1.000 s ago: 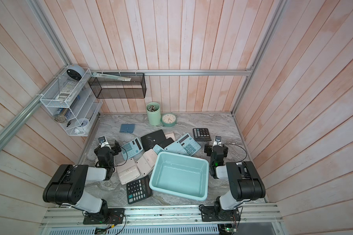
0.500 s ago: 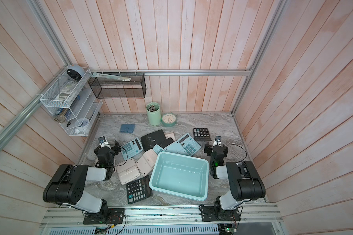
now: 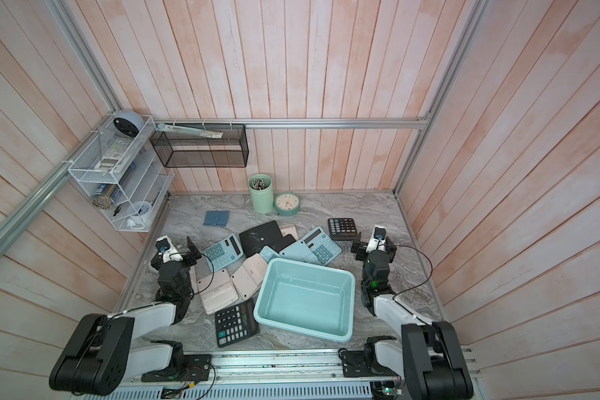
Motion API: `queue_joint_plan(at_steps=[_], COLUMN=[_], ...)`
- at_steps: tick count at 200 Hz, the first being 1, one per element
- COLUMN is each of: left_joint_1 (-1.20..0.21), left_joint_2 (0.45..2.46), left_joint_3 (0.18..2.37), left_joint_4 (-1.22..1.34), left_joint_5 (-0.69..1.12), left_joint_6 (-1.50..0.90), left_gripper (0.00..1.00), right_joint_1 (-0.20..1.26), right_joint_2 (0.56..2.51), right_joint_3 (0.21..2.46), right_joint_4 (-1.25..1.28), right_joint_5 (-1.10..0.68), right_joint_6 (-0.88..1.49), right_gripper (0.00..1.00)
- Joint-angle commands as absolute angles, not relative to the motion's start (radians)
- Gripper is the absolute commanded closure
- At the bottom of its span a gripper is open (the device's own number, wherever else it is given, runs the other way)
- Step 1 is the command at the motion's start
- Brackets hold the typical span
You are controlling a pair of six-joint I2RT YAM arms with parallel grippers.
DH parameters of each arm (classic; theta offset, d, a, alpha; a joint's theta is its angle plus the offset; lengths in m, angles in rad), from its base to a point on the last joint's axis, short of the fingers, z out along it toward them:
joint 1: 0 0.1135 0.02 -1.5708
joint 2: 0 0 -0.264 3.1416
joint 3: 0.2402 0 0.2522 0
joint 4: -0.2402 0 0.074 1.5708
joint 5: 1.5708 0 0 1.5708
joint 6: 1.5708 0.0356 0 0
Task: Put the calculator in the storage box
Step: Adjust the storage box at the center of the board.
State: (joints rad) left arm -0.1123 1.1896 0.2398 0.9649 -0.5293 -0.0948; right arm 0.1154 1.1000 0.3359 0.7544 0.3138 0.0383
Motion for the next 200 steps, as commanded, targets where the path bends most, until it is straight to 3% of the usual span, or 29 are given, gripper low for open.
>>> queue_joint_plan(at_steps=[1, 37, 71, 120, 149, 180, 200], left_joint_1=[-0.128, -0.133, -0.132, -0.077, -0.085, -0.094, -0.095], left_joint_2=[1.067, 0.888, 0.744, 0.672, 0.704, 0.681, 0.681], left_joint_3=[0.298, 0.503, 0.586, 0.543, 0.517, 0.485, 0.493], left_joint_4=[0.790, 0.246, -0.047, -0.101, -0.102, -0.135, -0.160], left_joint_5=[-0.545, -0.412, -0.173, 0.210, 0.318, 0.278, 0.267], left_joint_6=[-0.176, -0.513, -0.688, -0.904, -0.965, -0.946, -0.924], left_gripper=[0.00, 0.00, 0.00, 0.00, 0.00, 0.00, 0.00], right_joint_1=[0.127, 0.126, 0.115, 0.120, 0.338, 0.585, 0.659], right_joint_2=[0.980, 0.888, 0.909, 0.975, 1.094, 1.297, 1.414], right_joint_3=[0.455, 0.692, 0.815, 0.900, 1.021, 1.170, 1.251], right_joint_4=[0.486, 0.047, -0.195, -0.345, -0.546, -0.715, -0.785], right_joint_5=[0.248, 0.069, -0.122, -0.444, -0.259, 0.046, 0.125], right_joint_6=[0.130, 0.324, 0.423, 0.384, 0.208, 0.042, -0.028], right_gripper=[0.02, 0.02, 0.02, 0.04, 0.04, 0.04, 0.04])
